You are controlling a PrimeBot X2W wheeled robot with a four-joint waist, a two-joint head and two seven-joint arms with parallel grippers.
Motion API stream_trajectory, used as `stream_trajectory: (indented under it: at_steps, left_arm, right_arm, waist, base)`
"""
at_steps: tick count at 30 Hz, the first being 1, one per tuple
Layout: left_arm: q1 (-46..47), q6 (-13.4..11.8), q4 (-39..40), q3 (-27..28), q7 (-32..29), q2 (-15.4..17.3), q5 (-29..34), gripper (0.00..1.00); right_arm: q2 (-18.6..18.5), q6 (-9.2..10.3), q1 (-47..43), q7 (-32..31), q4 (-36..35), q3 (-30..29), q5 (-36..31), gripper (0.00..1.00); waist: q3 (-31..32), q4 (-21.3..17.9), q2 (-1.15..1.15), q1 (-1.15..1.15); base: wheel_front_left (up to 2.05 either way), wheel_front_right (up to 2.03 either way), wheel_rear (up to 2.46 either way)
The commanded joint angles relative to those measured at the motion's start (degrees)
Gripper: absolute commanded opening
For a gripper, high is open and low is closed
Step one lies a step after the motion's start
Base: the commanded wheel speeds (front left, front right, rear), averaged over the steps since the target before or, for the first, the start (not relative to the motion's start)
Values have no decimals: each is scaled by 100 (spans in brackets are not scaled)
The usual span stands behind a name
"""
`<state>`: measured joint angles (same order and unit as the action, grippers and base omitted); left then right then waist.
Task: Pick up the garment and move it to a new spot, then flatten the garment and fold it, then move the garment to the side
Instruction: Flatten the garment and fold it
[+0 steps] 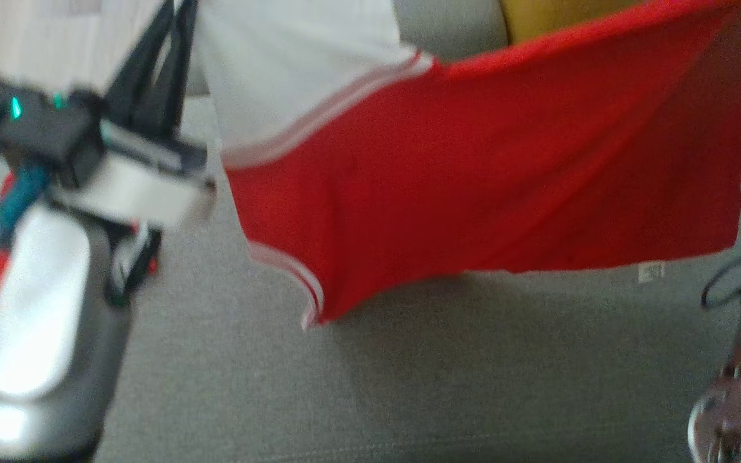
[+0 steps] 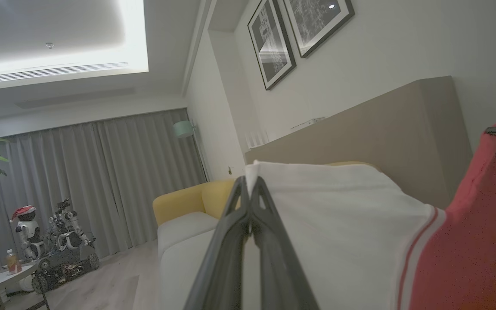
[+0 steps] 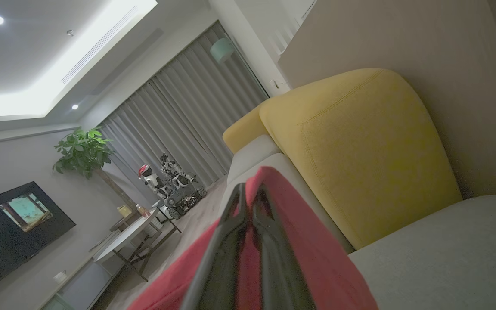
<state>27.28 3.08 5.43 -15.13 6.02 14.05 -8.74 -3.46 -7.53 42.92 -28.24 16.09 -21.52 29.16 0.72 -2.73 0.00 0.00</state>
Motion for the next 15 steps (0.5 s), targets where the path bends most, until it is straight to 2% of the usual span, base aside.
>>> stream_trajectory:
  at_steps: [1,6,8,9,15]
  left_arm:
    - [895,73,30,200,-110,190,-65,0]
    - [2725,281,-1004,220,-283,195,-277,0]
    - [3568,313,-1562,273,-238,136,-359,0]
    - [4409,317,-2086,334,-67,84,-347,0]
    - [6138,61,-3357,552,759,-67,-196,0]
  right_arm:
    - [57,4,754,-32,-10,90,-41,0]
    - [57,4,2332,285,863,166,-173,0]
    - [57,4,3070,629,1259,276,-155,0]
    - [57,4,3758,1046,1668,311,-108,0]
    - [57,4,5022,2430,2570,594,244,0]
  waist:
    - [-420,-32,0,0]
    - [-1574,-53,0,0]
    - [-1985,-44,0,0]
    - [-2331,-12,0,0]
    - [-2727,106,0,0]
  base:
    - [0,0,0]
    - [0,0,0]
    - [0,0,0]
    - [0,0,0]
    - [0,0,0]
